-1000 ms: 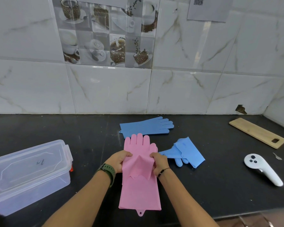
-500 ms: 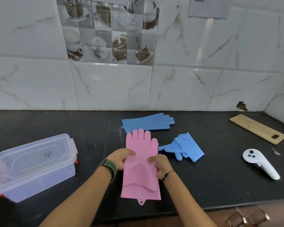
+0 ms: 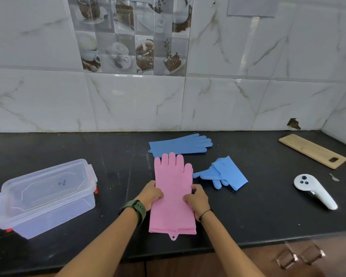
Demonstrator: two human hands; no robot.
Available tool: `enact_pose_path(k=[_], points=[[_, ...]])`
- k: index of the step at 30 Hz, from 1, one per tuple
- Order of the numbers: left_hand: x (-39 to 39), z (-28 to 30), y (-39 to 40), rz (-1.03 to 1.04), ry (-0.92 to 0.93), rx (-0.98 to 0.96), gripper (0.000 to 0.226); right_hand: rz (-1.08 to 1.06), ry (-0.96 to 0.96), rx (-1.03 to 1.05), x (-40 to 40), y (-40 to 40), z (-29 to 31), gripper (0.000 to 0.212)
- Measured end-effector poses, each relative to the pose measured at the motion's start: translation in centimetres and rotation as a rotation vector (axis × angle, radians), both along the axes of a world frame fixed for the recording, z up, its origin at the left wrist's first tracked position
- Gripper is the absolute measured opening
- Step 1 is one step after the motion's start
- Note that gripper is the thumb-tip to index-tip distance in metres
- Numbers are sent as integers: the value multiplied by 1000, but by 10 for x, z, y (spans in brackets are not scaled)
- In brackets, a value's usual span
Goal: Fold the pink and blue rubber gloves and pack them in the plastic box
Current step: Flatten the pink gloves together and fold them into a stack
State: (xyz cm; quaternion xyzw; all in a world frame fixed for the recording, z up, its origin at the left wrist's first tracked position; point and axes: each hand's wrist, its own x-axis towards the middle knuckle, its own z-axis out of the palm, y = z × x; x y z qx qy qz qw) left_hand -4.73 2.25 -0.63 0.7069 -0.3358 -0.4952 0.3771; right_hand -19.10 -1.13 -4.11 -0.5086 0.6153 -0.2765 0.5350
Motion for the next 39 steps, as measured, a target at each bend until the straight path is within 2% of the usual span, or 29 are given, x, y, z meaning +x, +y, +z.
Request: enact_pose_path(k=[2, 8, 15, 22, 25, 29, 33, 36, 39], points=[[-1, -4, -1, 5, -27, -21, 47, 6, 8, -7, -1, 2, 0, 45], [-4, 2, 24, 54, -87, -7, 40, 42, 127, -78, 0, 9, 4, 49], [-9, -4, 40, -76, -294, -31, 48, 81, 267, -213, -6, 25, 6, 40], [-8, -18, 46, 39, -167, -143, 51, 24, 317, -322, -10, 32, -1, 23], [-9, -21, 47, 64, -221, -133, 52, 34, 360, -363, -10, 32, -2, 13], [-11, -26, 45, 97, -316, -119, 47, 128, 487, -369, -8, 31, -1, 12], [-12, -28, 44, 60, -517, -135, 34, 214, 719, -376, -8, 31, -1, 13], [-8, -25, 46, -69, -682, -80, 21, 264, 878, -391, -7, 30, -2, 13], [-7, -22, 44, -265, -1039, -18, 23, 317, 986, -413, -7, 27, 3, 24]])
